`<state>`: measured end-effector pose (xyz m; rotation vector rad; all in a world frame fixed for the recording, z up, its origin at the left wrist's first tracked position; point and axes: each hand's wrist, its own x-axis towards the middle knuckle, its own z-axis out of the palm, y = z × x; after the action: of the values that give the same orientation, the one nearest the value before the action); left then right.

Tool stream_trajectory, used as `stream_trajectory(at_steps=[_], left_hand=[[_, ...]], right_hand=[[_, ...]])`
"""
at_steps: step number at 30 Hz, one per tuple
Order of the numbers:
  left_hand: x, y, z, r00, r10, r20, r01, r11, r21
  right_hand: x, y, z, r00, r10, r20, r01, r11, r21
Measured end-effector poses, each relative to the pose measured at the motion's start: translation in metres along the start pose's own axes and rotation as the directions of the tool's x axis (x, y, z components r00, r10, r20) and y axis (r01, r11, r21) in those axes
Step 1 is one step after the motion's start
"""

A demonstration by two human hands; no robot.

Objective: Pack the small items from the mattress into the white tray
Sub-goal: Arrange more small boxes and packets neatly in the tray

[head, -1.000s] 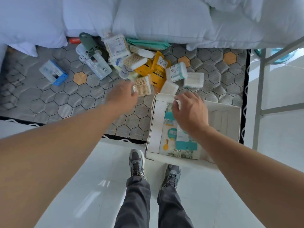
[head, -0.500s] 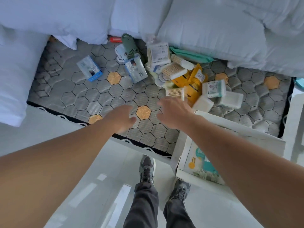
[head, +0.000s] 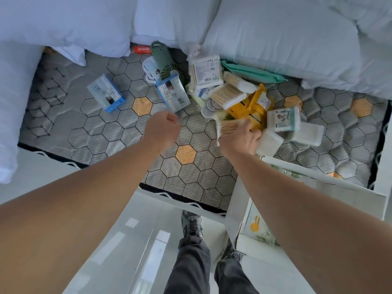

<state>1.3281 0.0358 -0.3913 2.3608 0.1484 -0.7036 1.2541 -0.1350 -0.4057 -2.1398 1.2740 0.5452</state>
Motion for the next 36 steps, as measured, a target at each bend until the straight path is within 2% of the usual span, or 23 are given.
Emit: stream_trajectory(at_steps=[2, 4, 6, 9, 11, 13, 15, 16, 18, 20, 23, 26, 28, 31, 33, 36], left_hand=[[0.01, 0.011, 0.006, 0.995, -0.045, -0.084, 0.04, 0.997, -0.066], [0.019, 0.02, 0.008, 0.968, -0.19, -0.161, 0.145, 0.956, -0.255], [0.027, 0.027, 0.008, 0.945, -0.305, -0.117, 0.233, 0.882, -0.409], [0.039, 0.031, 0.01, 0.947, -0.319, -0.042, 0.253, 0.818, -0.517], [0.048, 0.027, 0.016, 0.935, -0.352, -0.032, 0.289, 0.814, -0.504], [0.04, 0.034, 0.018, 0.907, -0.42, 0.039, 0.386, 0.79, -0.477], [0.033, 0.035, 0.028, 0.872, -0.441, 0.214, 0.49, 0.791, -0.367], [0.029, 0.033, 0.034, 0.851, -0.43, 0.302, 0.505, 0.826, -0.248], [0.019, 0.03, 0.051, 0.826, -0.378, 0.419, 0.415, 0.91, 0.003], [0.011, 0.029, 0.066, 0.871, -0.269, 0.412, 0.204, 0.959, 0.195], [0.002, 0.031, 0.079, 0.964, -0.053, 0.259, -0.058, 0.913, 0.404], [-0.007, 0.048, 0.088, 0.972, 0.186, 0.145, -0.236, 0.811, 0.536], [-0.012, 0.065, 0.097, 0.964, 0.258, 0.069, -0.255, 0.806, 0.534], [-0.013, 0.09, 0.107, 0.984, 0.142, -0.111, -0.103, 0.947, 0.303], [-0.017, 0.105, 0.116, 0.989, 0.141, -0.034, -0.132, 0.973, 0.188], [-0.025, 0.127, 0.137, 0.958, 0.199, 0.204, -0.237, 0.954, 0.183]], right_hand=[[0.008, 0.004, 0.003, 0.997, -0.011, 0.077, 0.012, 1.0, -0.023], [0.013, 0.007, 0.006, 0.993, -0.038, 0.113, 0.042, 0.998, -0.035], [0.016, 0.01, 0.008, 0.99, -0.059, 0.131, 0.064, 0.997, -0.033], [0.017, 0.012, 0.008, 0.978, -0.101, 0.185, 0.111, 0.993, -0.042], [0.018, 0.013, 0.007, 0.959, -0.125, 0.254, 0.145, 0.987, -0.063], [0.018, 0.013, 0.003, 0.934, -0.151, 0.323, 0.199, 0.972, -0.123], [0.015, 0.011, -0.001, 0.928, -0.201, 0.313, 0.26, 0.952, -0.161], [0.014, 0.009, -0.004, 0.933, -0.229, 0.279, 0.28, 0.946, -0.162], [0.014, 0.005, -0.014, 0.94, -0.273, 0.202, 0.309, 0.936, -0.169], [0.018, 0.002, -0.03, 0.941, -0.304, 0.15, 0.331, 0.92, -0.211], [0.033, 0.007, -0.057, 0.95, -0.313, 0.007, 0.303, 0.912, -0.277], [0.053, 0.023, -0.089, 0.93, -0.322, -0.174, 0.243, 0.899, -0.365], [0.071, 0.039, -0.106, 0.939, -0.324, -0.112, 0.242, 0.858, -0.453], [0.094, 0.065, -0.12, 0.958, -0.281, 0.058, 0.279, 0.864, -0.42], [0.1, 0.078, -0.124, 0.956, -0.281, 0.08, 0.289, 0.865, -0.41], [0.102, 0.092, -0.131, 0.947, -0.32, 0.023, 0.313, 0.908, -0.277]])
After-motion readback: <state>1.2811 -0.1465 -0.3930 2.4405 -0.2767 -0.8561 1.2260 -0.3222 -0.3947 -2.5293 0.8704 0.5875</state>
